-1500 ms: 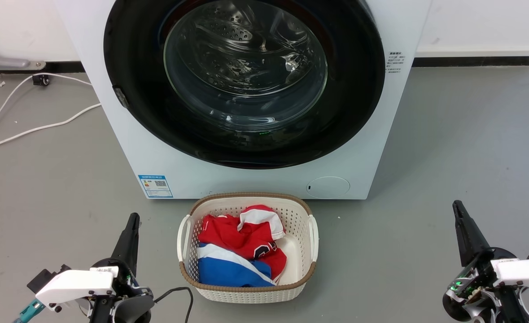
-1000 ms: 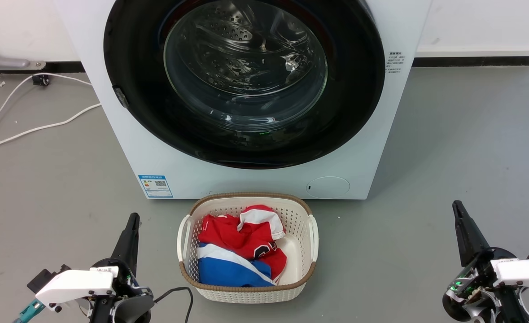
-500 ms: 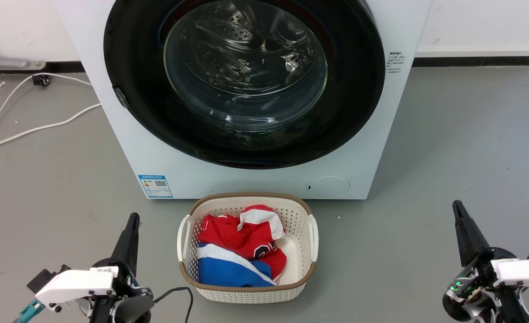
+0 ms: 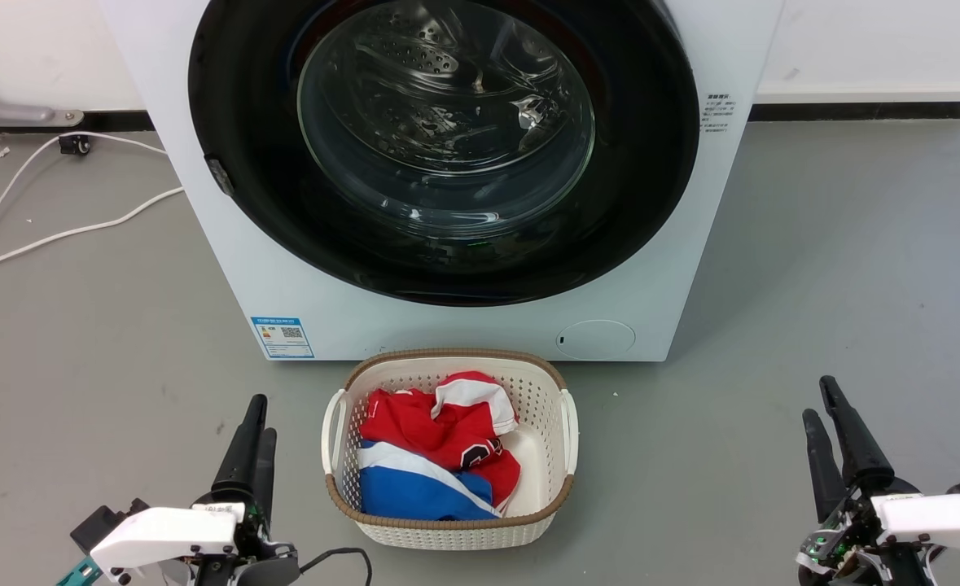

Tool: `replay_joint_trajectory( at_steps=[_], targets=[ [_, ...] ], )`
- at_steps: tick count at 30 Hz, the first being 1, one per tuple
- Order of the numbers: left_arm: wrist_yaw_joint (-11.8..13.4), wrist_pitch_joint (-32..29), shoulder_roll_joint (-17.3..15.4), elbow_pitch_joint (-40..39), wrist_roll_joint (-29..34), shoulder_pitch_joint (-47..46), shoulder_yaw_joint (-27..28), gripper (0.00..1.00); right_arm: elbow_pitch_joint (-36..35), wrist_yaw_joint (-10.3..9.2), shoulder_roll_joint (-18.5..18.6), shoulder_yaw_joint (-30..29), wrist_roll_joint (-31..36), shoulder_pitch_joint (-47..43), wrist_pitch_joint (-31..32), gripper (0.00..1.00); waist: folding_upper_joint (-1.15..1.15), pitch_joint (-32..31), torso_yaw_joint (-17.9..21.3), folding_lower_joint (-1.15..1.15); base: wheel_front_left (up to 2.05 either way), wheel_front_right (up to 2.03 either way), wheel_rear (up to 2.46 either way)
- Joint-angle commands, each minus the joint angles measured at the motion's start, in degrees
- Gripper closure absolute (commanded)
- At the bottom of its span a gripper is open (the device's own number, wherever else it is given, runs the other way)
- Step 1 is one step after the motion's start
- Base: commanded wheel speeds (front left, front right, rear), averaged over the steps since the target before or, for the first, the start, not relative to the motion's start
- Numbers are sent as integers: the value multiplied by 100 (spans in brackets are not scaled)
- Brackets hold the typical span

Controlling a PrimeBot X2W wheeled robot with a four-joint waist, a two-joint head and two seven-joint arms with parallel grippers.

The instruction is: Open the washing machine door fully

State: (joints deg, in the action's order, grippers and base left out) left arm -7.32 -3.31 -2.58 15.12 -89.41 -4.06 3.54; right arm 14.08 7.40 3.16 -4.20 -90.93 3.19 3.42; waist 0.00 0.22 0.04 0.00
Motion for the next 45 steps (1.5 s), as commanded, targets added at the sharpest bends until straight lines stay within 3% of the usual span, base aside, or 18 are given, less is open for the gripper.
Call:
replay_joint_trajectory(
  at_steps=[1, 11, 27, 45],
  targets=[
    [-4, 68, -15, -127, 189, -163, -51, 0, -146, 9, 68, 56, 133, 50, -82, 0, 0, 1, -1, 0, 0, 0, 0],
    [-5, 295, -18, -296, 1385, -182, -143, 0, -243, 9, 193, 169, 1091, 20, -331, 0, 0, -7, -15, 0, 0, 0, 0],
    [47, 648, -44, -499, 3639, -264, -485, 0, -517, 10, 120, 106, 3413, -22, -520, 0, 0, -13, -33, 0, 0, 0, 0],
    [243, 998, -185, -553, 5375, -298, -781, 0, -881, 11, 82, 210, 5379, -113, -474, 0, 0, -28, -38, 0, 0, 0, 0]
  ],
)
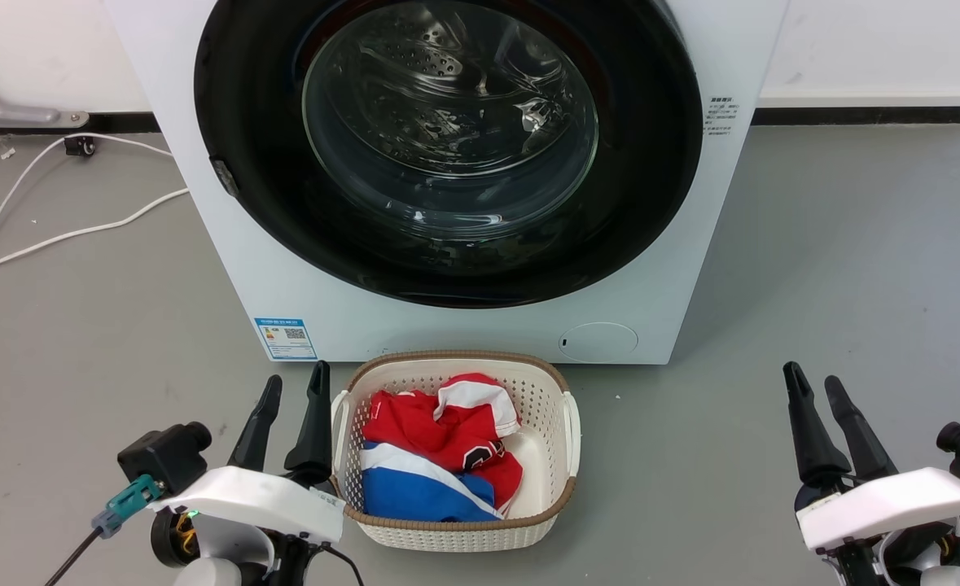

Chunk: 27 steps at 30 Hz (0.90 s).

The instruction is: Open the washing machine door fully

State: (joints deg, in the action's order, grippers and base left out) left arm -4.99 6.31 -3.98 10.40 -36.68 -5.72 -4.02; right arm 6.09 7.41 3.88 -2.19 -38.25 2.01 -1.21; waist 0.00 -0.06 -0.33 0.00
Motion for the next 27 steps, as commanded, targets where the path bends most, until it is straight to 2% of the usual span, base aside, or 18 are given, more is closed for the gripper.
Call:
replay_joint_trajectory(
  at_steps=[1, 27],
  targets=[
    [17, 56, -52, -83, 173, -131, -40, 0, -91, 10, 9, 14, 180, -2, -9, 0, 0, -1, -1, 0, 0, 0, 0],
    [218, 442, -222, -13, 1695, -173, -327, 0, -284, 11, -52, -54, 1878, -139, -59, 0, 0, -34, -45, 0, 0, 0, 0]
  ],
)
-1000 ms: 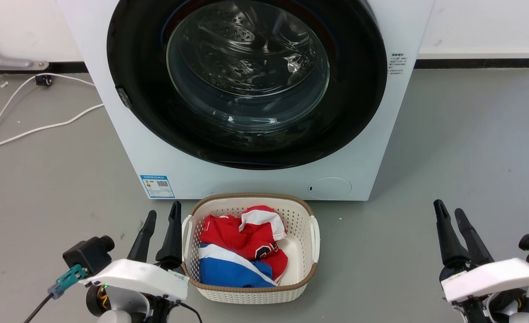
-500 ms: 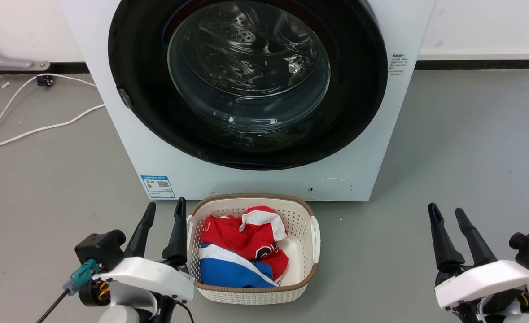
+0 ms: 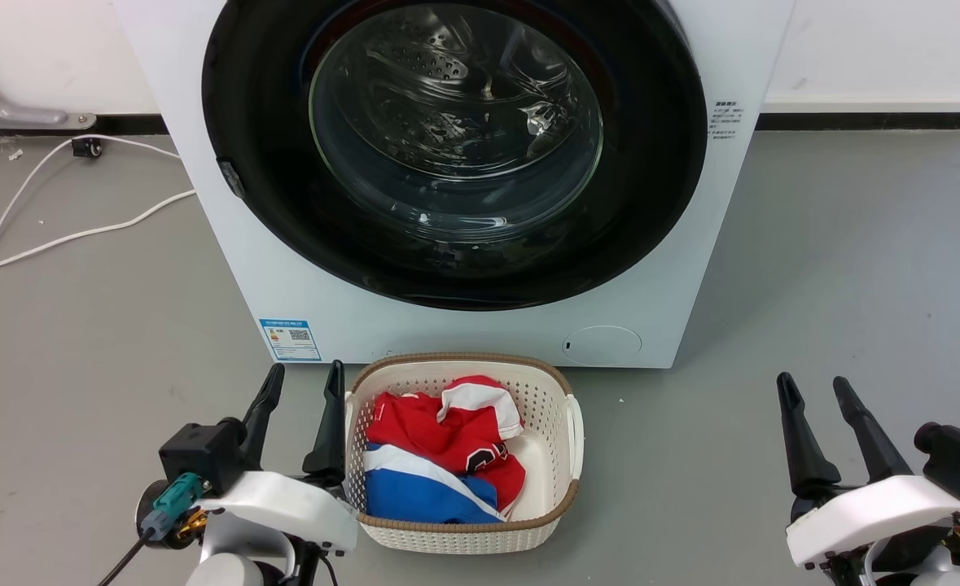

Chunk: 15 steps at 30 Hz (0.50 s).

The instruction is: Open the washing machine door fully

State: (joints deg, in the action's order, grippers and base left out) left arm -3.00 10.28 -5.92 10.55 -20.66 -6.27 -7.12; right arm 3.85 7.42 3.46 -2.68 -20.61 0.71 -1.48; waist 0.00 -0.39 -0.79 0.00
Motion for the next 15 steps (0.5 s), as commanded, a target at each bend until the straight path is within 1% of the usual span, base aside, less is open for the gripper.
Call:
replay_joint_trajectory(
  at_steps=[1, 10, 15],
  targets=[
    [26, 61, -30, -23, 141, -121, -24, 0, -65, 10, -13, -14, 161, -16, -36, 0, 0, -3, -1, 0, 0, 0, 0],
    [44, 172, -16, 70, 517, -145, -61, 0, -97, 11, -40, -57, 602, -61, -62, 0, 0, -23, -22, 0, 0, 0, 0],
    [-16, 258, 22, 164, 728, -161, -54, 0, -99, 11, -52, -87, 903, -107, -103, 0, 0, -45, -48, 0, 0, 0, 0]
  ],
)
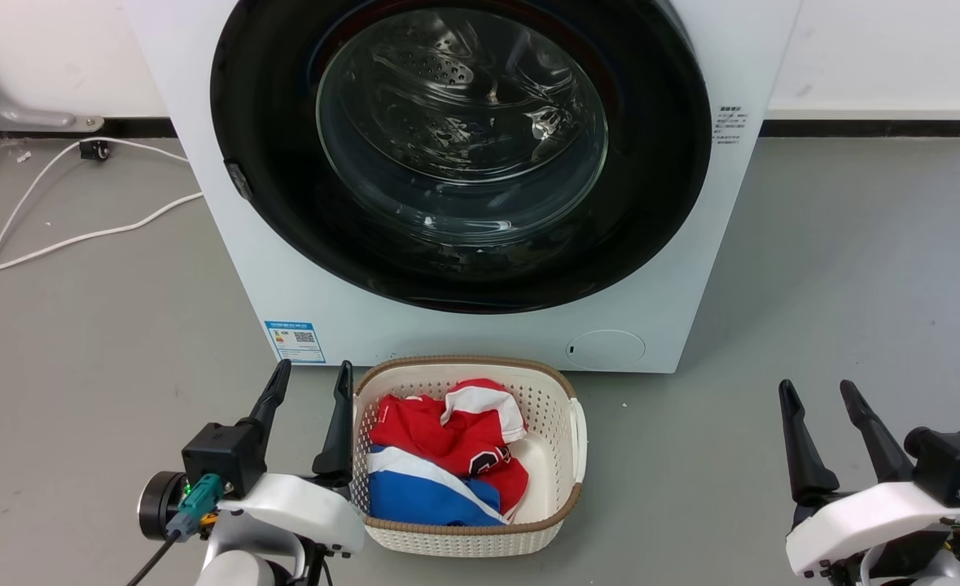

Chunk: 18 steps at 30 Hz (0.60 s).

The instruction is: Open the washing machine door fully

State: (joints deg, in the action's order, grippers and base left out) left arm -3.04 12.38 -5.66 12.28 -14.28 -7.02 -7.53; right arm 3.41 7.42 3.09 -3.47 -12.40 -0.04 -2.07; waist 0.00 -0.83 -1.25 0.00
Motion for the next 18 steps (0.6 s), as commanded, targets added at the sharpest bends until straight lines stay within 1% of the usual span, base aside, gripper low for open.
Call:
replay_joint_trajectory(
  at_steps=[1, 10, 12, 18],
  targets=[
    [-18, 57, 2, 3, 122, -86, -11, 0, -55, 11, -17, -11, 118, -37, -51, 0, 0, -4, -4, 0, 0, 0, 0],
    [-44, 155, 59, 124, 399, -102, 34, 0, -71, 7, -23, -54, 375, -79, -85, 0, 0, -22, -13, 0, 0, 0, 0],
    [-44, 174, 77, 143, 452, -114, 54, 0, -67, 7, -24, -66, 325, -91, -112, 0, 0, -24, -16, 0, 0, 0, 0],
    [-70, 243, 116, 231, 625, -128, 105, 0, -77, 7, -25, -72, 443, -107, -196, 0, 0, -37, -21, 0, 0, 0, 0]
  ],
)
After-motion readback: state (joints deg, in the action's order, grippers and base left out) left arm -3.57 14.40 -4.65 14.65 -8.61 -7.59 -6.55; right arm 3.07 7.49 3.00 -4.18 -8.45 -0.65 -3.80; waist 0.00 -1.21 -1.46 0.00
